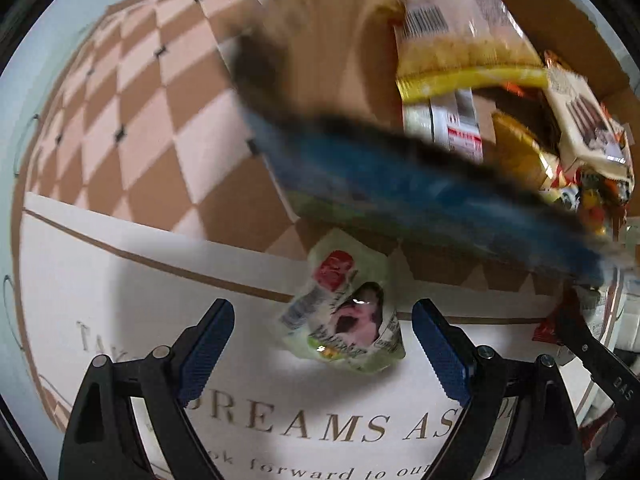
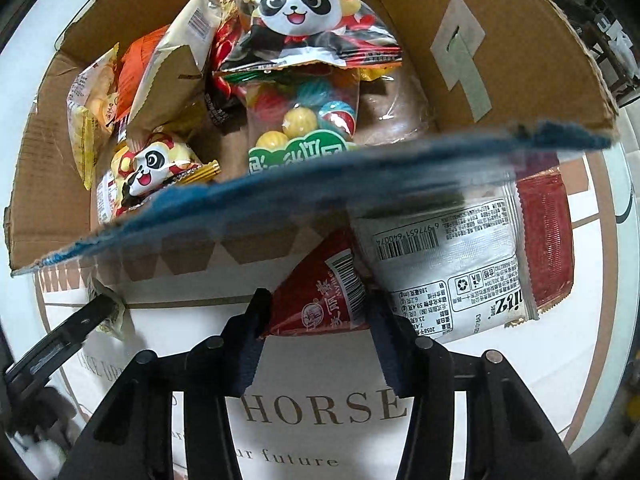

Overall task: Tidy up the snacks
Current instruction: 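Grasp the small red pack with the right tool while the left tool grasps the green woman-print pack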

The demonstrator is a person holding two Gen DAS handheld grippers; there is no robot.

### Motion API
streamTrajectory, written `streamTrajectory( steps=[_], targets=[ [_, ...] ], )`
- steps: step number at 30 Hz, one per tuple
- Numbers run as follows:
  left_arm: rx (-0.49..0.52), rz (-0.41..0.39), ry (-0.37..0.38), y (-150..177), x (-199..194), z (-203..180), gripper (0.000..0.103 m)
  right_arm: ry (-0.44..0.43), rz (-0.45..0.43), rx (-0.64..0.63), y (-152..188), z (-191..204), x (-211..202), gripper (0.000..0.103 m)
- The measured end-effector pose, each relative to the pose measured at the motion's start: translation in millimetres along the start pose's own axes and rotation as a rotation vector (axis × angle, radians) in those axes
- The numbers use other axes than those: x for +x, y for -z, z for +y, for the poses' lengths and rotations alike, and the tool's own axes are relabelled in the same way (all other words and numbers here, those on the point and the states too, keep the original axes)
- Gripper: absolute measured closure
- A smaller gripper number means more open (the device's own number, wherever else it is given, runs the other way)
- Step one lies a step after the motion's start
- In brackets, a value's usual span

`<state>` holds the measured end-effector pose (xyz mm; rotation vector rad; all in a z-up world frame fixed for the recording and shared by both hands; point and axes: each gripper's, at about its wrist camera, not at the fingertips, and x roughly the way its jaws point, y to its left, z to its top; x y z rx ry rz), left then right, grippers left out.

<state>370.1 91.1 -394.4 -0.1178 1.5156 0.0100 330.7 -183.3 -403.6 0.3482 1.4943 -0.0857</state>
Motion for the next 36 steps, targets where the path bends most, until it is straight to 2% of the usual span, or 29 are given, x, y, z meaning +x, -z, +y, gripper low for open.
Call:
streamTrajectory(
  steps=[1,3,4,6,14,19,21,26,29,31,33,36],
  targets=[
    [0.006,0.001,0.009,2.5,1.7,-1.2,0.021,-0.005,0.005,0.0,1.2,0.1,-0.2,0.053],
    [0.023,-0.005,-0.005,9.6,0.9,-3.8,0.045,-0.015,0.019,-0.011,5.5,0.0,-1.6,0.054],
    [0.039,-0.011,-0.008,15.1,-1.0,-6.1,0.048,-0.019,0.023,-0.018,8.9,-0.6,-3.1,0.054],
    [0.052,-0.002,-0.003,27.1,-2.7,-8.2,0.063,-0.026,0.041,-0.042,17.9,0.3,-4.3,0.054],
    [0.091,0.05,0.031,101.4,-10.4,-22.3,0.064,-0.07,0.131,-0.108,61.0,-0.1,-6.2,0.054],
    [0.102,0.07,0.033,122.4,-5.6,-33.8,0.064,-0.069,0.167,-0.128,82.9,-5.0,-0.8,0.054],
    [0.105,0.067,0.039,129.1,-4.4,-39.6,0.07,-0.059,0.161,-0.138,84.1,-4.1,-0.3,0.054],
    [0.083,0.062,0.067,132.0,-5.3,-53.3,0.076,-0.05,0.163,-0.142,84.7,2.4,5.2,0.054],
    [0.02,0.021,0.142,120.2,-22.6,-47.4,0.075,-0.056,0.156,-0.14,84.9,8.6,6.9,0.054],
    [-0.063,-0.012,0.22,108.5,-40.3,-27.9,0.066,-0.066,0.156,-0.129,82.2,9.7,6.6,0.054],
    [-0.131,-0.034,0.281,94.5,-50.2,-9.2,0.038,-0.079,0.155,-0.113,79.5,5.7,4.1,0.054],
    [-0.215,-0.043,0.314,69.3,-50.0,16.6,0.034,-0.101,0.152,-0.093,72.5,0.8,-0.2,0.054]
  ],
)
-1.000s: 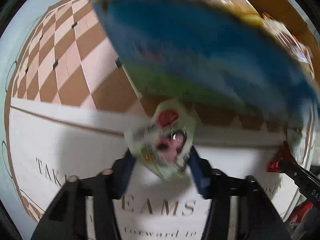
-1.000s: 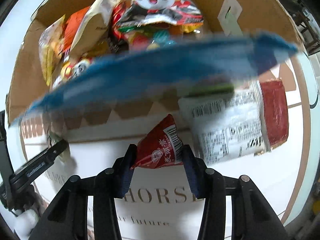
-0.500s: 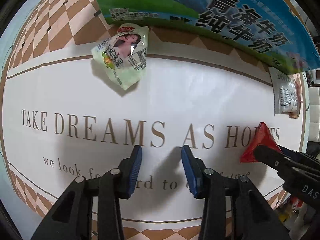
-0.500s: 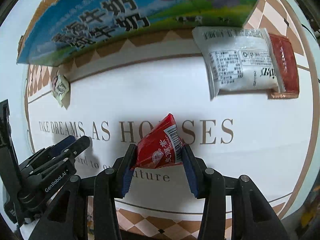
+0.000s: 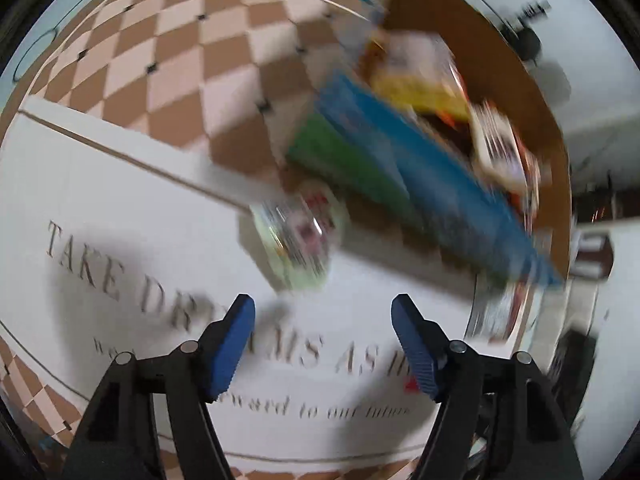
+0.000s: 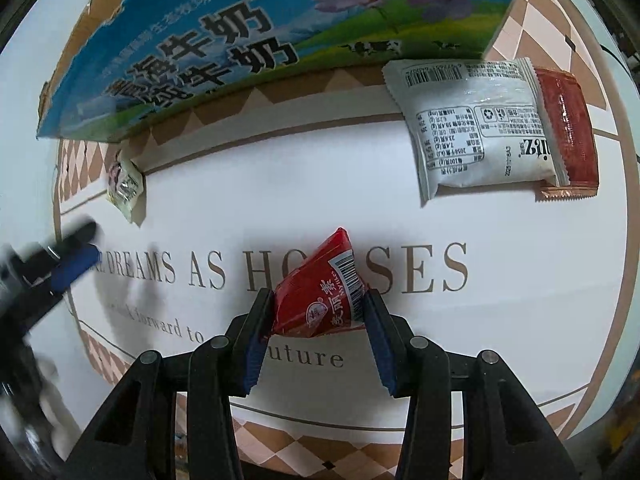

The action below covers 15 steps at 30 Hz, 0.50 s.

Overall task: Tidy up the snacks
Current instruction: 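Grasp the small red pack with the right tool while the left tool grasps the green woman-print pack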

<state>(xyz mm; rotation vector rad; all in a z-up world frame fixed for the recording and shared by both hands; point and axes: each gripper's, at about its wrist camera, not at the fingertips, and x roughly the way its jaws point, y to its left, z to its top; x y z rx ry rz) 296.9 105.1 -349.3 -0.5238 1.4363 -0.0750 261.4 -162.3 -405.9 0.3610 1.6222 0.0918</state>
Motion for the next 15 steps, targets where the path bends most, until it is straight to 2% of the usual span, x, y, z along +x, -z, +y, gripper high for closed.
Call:
streamTrajectory(
  steps=[2,5,10,13,15],
  targets=[
    [-0.025,0.015,-0.01,-18.3,7.5,8.1,0.034,-0.008,-0.004,0.003,-3.4,-0.5,-3.9,0.055],
    [-0.005,0.046,-0.051,-33.3,26.4,6.0,0.034,-0.011,-0.012,-0.005,-8.9,4.4,-7.2,0.054],
    [0.062,0.1,-0.107,-46.9,65.0,-19.1,0.034,0.003,-0.019,-0.011,-16.1,11.0,-9.0,0.054],
    [0.102,0.079,-0.141,-58.0,76.7,-39.2,0.034,0.017,-0.017,-0.014,-17.2,18.0,-4.7,0.055],
    [0.132,0.048,-0.16,-55.1,78.3,-47.4,0.047,0.025,-0.012,-0.013,-19.3,19.0,-3.0,0.055]
  ],
)
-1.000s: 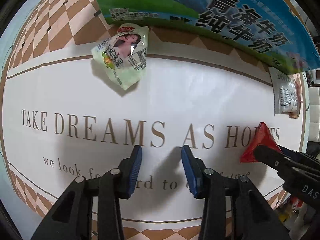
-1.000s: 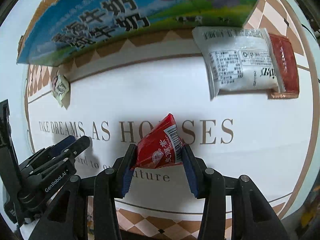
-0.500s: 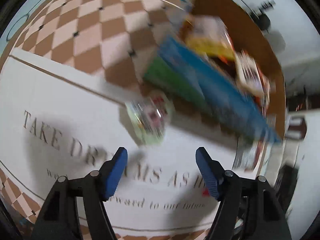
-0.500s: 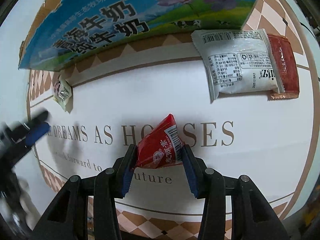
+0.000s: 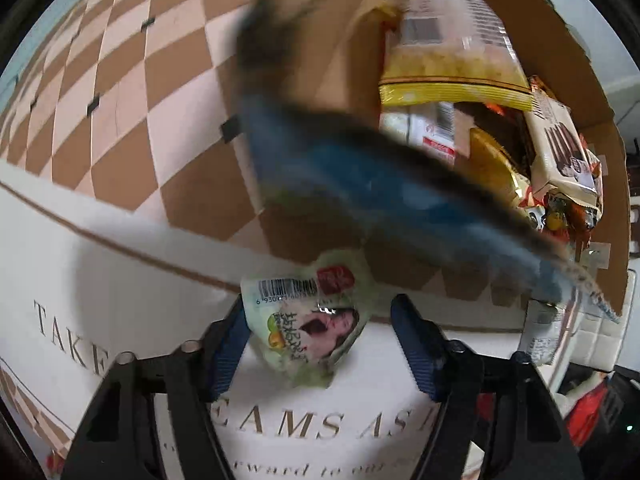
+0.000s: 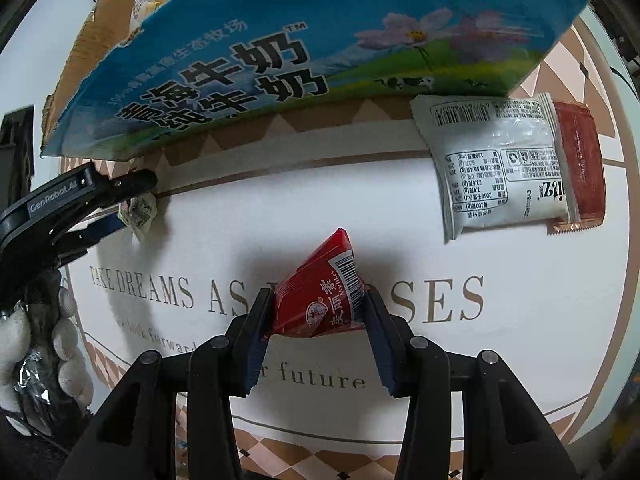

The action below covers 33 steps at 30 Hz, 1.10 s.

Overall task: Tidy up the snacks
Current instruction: 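Grasp the small red pack with the right tool while the left tool grasps the green woman-print pack, then lower the green pack with the left tool while the right tool lowers the red pack into the box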

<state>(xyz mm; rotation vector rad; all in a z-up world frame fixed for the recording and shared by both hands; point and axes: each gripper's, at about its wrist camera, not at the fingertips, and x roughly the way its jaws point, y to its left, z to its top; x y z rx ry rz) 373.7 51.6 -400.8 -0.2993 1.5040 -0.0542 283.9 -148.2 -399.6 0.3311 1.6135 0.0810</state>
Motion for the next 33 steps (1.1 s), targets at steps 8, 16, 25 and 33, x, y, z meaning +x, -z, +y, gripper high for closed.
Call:
streamTrajectory(
  steps=[8,16,25,33],
  targets=[
    [0.075,-0.02,-0.03,48.8,-10.8,-32.7,0.048,0.014,-0.015,-0.027,10.6,-2.8,-1.8,0.056],
    [0.134,-0.074,0.046,88.6,-63.7,-90.5,0.048,-0.062,-0.089,-0.041,22.3,-7.8,-55.5,0.056],
    [0.188,-0.201,0.113,19.0,-164.1,-80.2,0.047,-0.163,-0.259,-0.099,-12.8,20.1,-149.4,0.056],
    [0.202,-0.16,0.03,-36.5,-144.0,-69.4,0.047,-0.12,-0.276,-0.067,-72.1,31.9,-135.9,0.056]
  ],
)
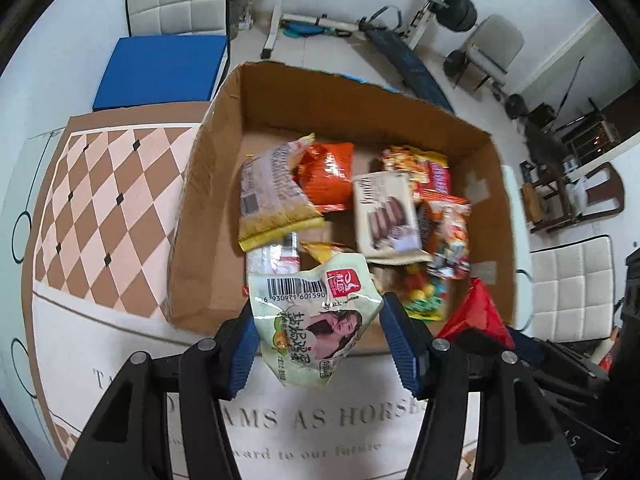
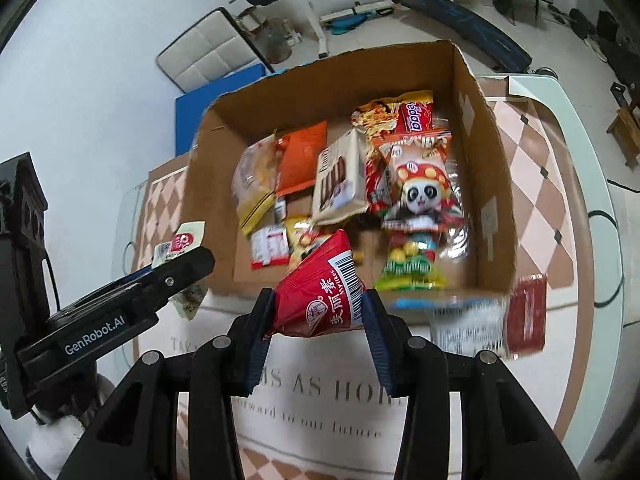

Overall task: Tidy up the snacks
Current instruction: 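Lower the green pack with the left tool while the right tool lowers the red pack into the box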

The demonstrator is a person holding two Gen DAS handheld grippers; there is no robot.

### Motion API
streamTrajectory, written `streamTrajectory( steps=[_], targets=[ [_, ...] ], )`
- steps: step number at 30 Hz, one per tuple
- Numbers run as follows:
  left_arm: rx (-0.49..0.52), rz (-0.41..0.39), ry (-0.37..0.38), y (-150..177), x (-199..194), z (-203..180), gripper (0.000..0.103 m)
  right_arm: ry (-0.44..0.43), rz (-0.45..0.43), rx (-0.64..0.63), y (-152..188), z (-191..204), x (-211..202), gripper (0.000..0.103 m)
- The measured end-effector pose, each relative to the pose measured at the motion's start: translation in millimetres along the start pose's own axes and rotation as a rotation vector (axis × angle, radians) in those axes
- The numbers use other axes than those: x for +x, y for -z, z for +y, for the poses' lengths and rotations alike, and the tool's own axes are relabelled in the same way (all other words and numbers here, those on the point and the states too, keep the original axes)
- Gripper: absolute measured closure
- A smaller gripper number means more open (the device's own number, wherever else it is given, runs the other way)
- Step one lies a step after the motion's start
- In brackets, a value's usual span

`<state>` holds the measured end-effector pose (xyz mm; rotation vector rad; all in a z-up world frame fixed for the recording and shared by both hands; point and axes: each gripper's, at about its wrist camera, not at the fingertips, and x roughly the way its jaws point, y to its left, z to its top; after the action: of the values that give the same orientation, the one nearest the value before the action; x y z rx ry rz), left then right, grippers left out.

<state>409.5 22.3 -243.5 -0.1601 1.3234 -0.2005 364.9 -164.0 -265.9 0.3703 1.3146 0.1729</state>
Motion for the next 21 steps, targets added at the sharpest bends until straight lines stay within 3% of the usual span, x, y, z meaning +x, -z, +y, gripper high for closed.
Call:
streamTrajectory(
  steps=[1,10,21],
  targets=[
    [0.002,0.01,-0.012,-1.1,6.1,2.6,0.047,-0.001,-0.029,-0.001,-4.3,-0.5,4.7,0.056],
    [0.034,0.093,-0.063,-7.0,49.9,11.4,0.047,0.067,0.044,0.038,-20.5,-15.7,53.7,0.056],
    [0.036,0.138,-0.109,-6.6,61.4,13.8,0.045,0.108,0.088,0.077,-28.5,-23.8,66.8,0.051]
  ],
)
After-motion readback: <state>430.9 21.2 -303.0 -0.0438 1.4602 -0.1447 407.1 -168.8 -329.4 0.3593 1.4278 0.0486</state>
